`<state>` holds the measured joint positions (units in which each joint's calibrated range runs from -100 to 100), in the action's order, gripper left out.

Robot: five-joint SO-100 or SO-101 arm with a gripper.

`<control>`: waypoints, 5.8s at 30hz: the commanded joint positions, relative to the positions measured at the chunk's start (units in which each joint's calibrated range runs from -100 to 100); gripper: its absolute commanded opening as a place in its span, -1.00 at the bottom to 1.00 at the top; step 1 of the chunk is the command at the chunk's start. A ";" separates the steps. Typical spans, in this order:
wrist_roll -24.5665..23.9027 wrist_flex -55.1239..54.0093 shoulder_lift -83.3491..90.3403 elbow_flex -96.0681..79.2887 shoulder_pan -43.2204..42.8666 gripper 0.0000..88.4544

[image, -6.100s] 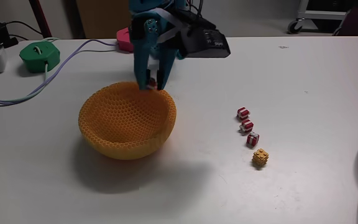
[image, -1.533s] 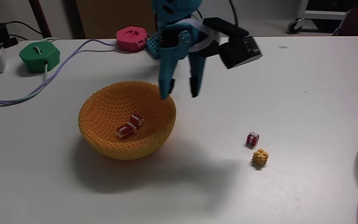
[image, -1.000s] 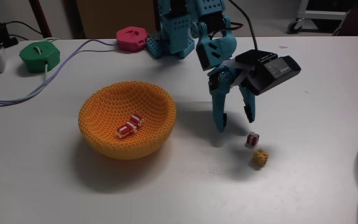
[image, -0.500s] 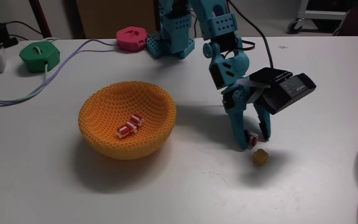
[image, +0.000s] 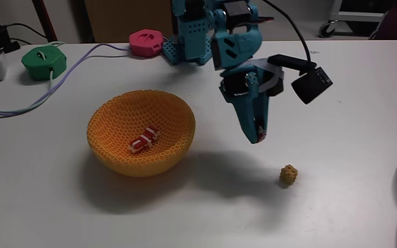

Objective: Place cube pieces into the yellow basket

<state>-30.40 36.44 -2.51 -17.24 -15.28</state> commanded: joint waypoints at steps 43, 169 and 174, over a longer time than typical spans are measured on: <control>-22.12 -53.55 -22.96 -6.49 -15.19 -0.20; 30.72 32.72 102.51 -74.57 20.69 -1.00; 30.53 32.72 102.51 -74.57 20.59 -1.00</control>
<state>0.17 69.05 99.21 -92.32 5.90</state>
